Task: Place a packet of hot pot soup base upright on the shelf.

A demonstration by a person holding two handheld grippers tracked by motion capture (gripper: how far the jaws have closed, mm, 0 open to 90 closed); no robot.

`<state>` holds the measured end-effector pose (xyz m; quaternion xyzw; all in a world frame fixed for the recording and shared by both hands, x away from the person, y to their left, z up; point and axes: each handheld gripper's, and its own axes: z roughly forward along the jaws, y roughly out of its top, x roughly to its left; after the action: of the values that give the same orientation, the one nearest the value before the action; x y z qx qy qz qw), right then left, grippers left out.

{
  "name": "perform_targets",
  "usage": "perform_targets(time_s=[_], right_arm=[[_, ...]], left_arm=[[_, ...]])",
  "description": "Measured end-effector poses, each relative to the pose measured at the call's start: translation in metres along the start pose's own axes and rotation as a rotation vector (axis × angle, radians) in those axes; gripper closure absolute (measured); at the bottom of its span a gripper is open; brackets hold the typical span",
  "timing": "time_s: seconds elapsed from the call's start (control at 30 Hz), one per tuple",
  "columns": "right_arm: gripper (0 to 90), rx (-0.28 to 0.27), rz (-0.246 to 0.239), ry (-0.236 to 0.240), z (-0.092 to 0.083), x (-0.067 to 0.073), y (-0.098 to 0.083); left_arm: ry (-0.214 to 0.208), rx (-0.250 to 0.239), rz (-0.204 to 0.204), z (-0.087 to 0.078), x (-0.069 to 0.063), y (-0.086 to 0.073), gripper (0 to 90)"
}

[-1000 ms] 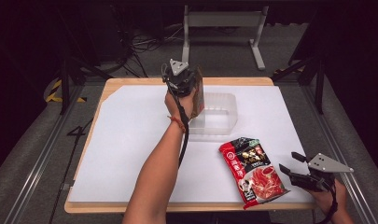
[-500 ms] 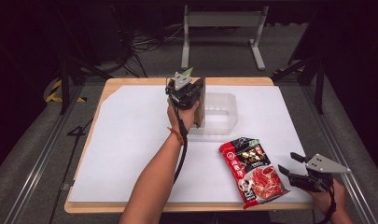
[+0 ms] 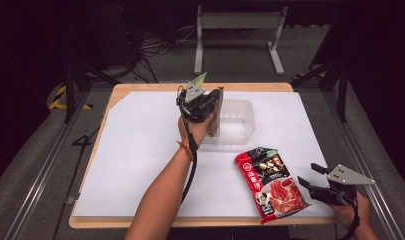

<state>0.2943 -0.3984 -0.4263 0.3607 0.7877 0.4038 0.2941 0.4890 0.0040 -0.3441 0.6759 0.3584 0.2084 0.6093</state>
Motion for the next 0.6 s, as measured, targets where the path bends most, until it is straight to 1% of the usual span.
perform_targets(time_s=[0.03, 0.07, 0.1, 0.13, 0.17, 0.23, 0.3, 0.33, 0.37, 0.4, 0.43, 0.47, 0.5, 0.57, 0.6], right_arm=[[33.2, 0.003, -0.004, 0.0, 0.001, 0.001, 0.0], [33.2, 0.005, -0.006, 0.002, 0.001, 0.001, 0.0], [33.2, 0.01, -0.01, 0.001, 0.001, 0.002, 0.0], [33.2, 0.011, -0.012, 0.002, 0.002, 0.002, 0.0], [33.1, 0.014, -0.014, 0.002, 0.002, 0.003, 0.001], [33.1, 0.016, -0.019, 0.002, 0.002, 0.004, 0.0], [33.2, 0.015, -0.019, 0.003, 0.002, 0.004, 0.0], [33.2, 0.013, -0.02, 0.001, 0.001, 0.003, -0.001], [33.1, 0.014, -0.015, 0.002, 0.001, 0.002, -0.001], [33.1, 0.015, -0.013, 0.001, 0.001, 0.002, -0.001], [33.1, 0.015, -0.013, 0.0, 0.001, 0.002, -0.001], [33.1, 0.013, -0.015, 0.002, 0.001, 0.003, -0.001], [33.1, 0.014, -0.016, 0.003, 0.001, 0.003, -0.001], [33.0, 0.019, -0.02, 0.003, 0.002, 0.003, -0.001], [32.9, 0.02, -0.022, 0.002, 0.002, 0.004, -0.001]], left_arm=[[0.002, 0.003, 0.014, 0.002, -0.001, 0.0, 86.5], [0.01, 0.02, 0.043, 0.004, -0.003, 0.0, 86.3], [0.025, 0.03, 0.081, 0.007, -0.006, 0.001, 86.4], [0.03, 0.04, 0.103, 0.009, -0.007, 0.001, 86.3], [0.015, 0.045, 0.097, 0.011, -0.007, 0.001, 86.2], [-0.036, 0.049, 0.062, 0.012, -0.007, -0.001, 86.2], [-0.053, 0.061, 0.083, 0.011, -0.009, -0.002, 86.4], [-0.068, 0.063, 0.072, 0.011, -0.009, -0.002, 86.5], [-0.076, 0.068, 0.073, 0.01, -0.009, -0.003, 86.5], [-0.074, 0.064, 0.087, 0.009, -0.009, -0.004, 86.5], [-0.086, 0.065, 0.083, 0.008, -0.009, -0.005, 86.5], [-0.086, 0.065, 0.083, 0.008, -0.009, -0.005, 86.5], [-0.069, 0.067, 0.096, 0.006, -0.01, -0.005, 86.5], [-0.073, 0.056, 0.064, 0.004, -0.007, -0.005, 86.2], [-0.064, 0.055, 0.06, 0.002, -0.005, -0.005, 86.1]])
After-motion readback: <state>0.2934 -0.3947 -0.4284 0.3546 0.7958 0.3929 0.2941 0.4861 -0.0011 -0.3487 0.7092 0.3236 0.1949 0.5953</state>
